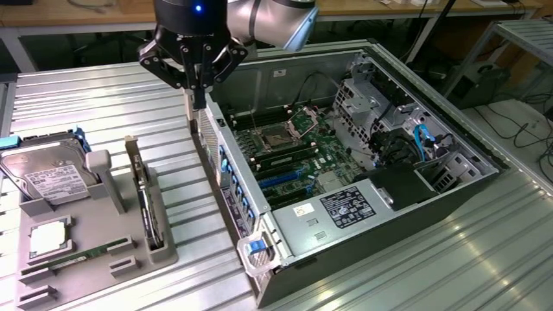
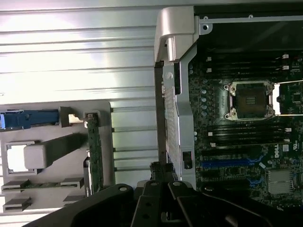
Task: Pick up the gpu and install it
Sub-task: 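Reach for the gpu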
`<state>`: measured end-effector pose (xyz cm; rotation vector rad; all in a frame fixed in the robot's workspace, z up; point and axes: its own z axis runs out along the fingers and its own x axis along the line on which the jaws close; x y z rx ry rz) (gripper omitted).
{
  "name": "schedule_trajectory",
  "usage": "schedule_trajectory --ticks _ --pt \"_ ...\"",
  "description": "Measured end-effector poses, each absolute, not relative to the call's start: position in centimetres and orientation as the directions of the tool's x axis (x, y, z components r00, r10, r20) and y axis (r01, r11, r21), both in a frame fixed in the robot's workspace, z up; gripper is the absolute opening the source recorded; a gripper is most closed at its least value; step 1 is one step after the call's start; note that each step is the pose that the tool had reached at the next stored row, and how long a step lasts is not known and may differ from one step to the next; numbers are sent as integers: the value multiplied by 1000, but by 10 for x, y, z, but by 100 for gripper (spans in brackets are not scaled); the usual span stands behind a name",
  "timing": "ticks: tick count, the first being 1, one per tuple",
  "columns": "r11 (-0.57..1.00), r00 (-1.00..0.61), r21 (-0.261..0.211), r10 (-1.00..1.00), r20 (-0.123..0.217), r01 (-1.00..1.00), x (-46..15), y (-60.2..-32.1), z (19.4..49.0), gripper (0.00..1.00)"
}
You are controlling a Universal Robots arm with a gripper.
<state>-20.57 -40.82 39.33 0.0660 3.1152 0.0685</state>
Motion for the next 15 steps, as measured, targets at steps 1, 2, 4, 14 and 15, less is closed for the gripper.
schedule_trajectory --ticks 1,2,4,14,15 --pt "998 -999 44 41 -24 40 -207 -409 393 11" --pt "998 -999 45 39 -24 38 -207 -410 393 11" --pt "998 -999 44 36 -24 35 -210 -412 393 11" --pt "999 -999 44 24 -24 23 -227 -423 393 11" --pt "999 -999 44 21 -24 20 -234 -425 393 11"
